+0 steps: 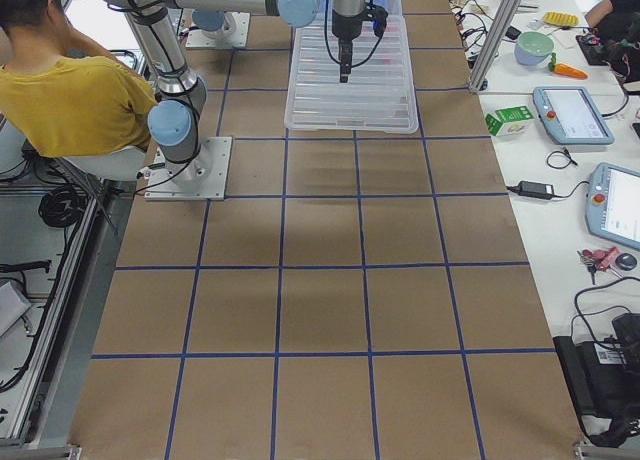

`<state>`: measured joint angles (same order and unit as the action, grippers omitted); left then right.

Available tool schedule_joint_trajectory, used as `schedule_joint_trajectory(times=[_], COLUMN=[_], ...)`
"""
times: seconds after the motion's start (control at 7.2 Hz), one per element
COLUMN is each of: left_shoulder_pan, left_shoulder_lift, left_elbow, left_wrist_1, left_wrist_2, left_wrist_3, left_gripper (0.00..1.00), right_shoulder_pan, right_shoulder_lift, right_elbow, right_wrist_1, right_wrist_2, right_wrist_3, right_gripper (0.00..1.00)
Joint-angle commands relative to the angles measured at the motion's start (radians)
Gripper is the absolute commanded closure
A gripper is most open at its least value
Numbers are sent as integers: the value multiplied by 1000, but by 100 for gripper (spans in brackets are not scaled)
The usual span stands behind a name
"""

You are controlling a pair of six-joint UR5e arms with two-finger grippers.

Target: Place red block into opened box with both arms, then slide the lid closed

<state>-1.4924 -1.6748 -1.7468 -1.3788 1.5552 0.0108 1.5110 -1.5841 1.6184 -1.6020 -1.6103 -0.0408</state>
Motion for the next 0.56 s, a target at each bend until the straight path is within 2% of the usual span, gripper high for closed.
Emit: schedule_joint_trajectory(times=[0.0, 0.42], left_shoulder_pan=[-44, -91], left_shoulder_lift=[65, 155], left_elbow=[132, 153], left_wrist_1=[-165, -171], left_wrist_2=[35, 66], left_wrist_3=[-8, 11], left_gripper=[0, 0], right_shoulder_pan=[0, -24], right_shoulder_lift=[1, 16], right_elbow=[0, 5], right_wrist_1=[1, -1], right_wrist_2=[1, -3], right_wrist_3=[1, -10], right_gripper=[0, 0])
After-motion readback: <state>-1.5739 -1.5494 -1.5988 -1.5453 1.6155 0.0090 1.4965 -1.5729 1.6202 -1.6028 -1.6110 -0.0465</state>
